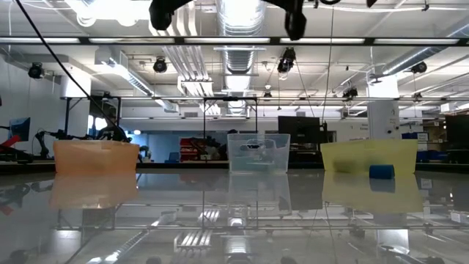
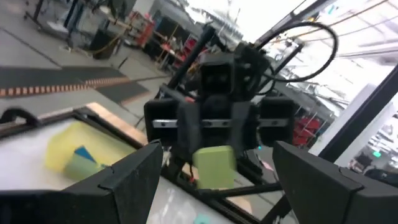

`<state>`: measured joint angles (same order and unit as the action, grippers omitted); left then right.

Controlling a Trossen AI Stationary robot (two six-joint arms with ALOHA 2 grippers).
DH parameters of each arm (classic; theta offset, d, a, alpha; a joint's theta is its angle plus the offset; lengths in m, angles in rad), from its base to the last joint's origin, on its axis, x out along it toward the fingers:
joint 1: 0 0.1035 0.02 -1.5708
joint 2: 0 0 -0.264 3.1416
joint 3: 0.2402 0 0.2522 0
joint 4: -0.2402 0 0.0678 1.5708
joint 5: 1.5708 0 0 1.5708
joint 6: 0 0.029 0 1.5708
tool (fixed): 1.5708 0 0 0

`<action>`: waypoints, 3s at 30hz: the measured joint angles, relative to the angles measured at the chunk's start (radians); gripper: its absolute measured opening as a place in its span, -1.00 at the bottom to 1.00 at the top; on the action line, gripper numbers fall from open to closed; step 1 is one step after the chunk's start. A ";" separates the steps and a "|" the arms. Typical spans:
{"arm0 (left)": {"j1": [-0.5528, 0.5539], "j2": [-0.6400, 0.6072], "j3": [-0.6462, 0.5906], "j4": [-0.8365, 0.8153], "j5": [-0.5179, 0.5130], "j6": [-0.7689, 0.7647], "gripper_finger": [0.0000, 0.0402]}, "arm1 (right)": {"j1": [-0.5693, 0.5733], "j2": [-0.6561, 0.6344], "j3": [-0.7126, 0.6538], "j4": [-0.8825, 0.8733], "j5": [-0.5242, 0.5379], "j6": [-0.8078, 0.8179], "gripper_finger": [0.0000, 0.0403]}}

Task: Sort & place blocks by color
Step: Put the light green block into the orange bin

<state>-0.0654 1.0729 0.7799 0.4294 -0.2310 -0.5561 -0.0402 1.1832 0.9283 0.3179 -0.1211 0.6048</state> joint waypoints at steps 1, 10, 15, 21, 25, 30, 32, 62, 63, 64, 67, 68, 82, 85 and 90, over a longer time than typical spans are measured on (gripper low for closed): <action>0.000 0.007 0.000 -0.004 0.006 -0.014 0.43 | 0.000 0.017 0.000 0.042 -0.019 0.000 -0.42; -0.001 0.115 0.002 0.007 0.122 -0.131 0.43 | -0.005 0.097 -0.001 0.148 -0.117 0.032 -0.42; -0.001 0.161 0.005 0.020 0.155 -0.171 0.43 | -0.008 0.096 -0.002 0.145 -0.123 0.036 -0.42; -0.001 0.206 0.005 0.121 0.172 -0.172 0.43 | -0.012 0.095 -0.002 0.122 -0.124 0.046 -0.42; 0.000 0.240 0.019 0.128 0.178 -0.194 0.43 | -0.012 0.095 -0.002 0.121 -0.125 0.046 -0.42; 0.000 0.251 0.025 0.132 0.180 -0.224 0.27 | -0.013 0.095 -0.002 0.095 -0.125 0.046 -0.42; 0.000 0.249 0.023 0.129 0.180 -0.224 0.14 | -0.013 0.095 -0.001 0.085 -0.125 0.045 -0.42; 0.240 0.099 0.050 -0.814 0.178 -0.392 -0.42 | -0.139 -0.066 0.000 -0.258 -0.112 0.022 0.09; 0.273 0.098 0.049 -0.902 0.177 -0.412 -0.42 | -0.142 -0.072 0.000 -0.264 -0.109 0.020 0.09; 0.307 0.098 0.048 -0.983 0.176 -0.426 -0.42 | -0.143 -0.075 0.000 -0.265 -0.107 0.016 0.09; 0.414 0.101 0.048 -1.176 0.172 -0.427 -0.42 | -0.144 -0.077 0.000 -0.269 -0.092 0.009 0.09; 0.450 0.102 0.047 -1.217 0.172 -0.422 -0.42 | -0.144 -0.077 0.000 -0.268 -0.089 0.009 0.09; 0.817 0.106 0.055 -1.309 0.173 -0.248 -0.42 | -0.144 -0.058 0.000 -0.270 -0.088 0.030 0.09; 0.867 0.106 0.063 -1.391 0.173 -0.181 -0.42 | -0.144 -0.058 0.000 -0.269 -0.088 0.031 0.09; 0.947 0.106 0.053 -1.446 0.151 -0.096 -0.42 | -0.144 -0.057 0.000 -0.270 -0.087 0.030 0.09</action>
<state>0.8815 1.1790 0.8326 -1.0164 -0.0798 -0.6526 -0.1841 1.1259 0.9283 0.0483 -0.2085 0.6344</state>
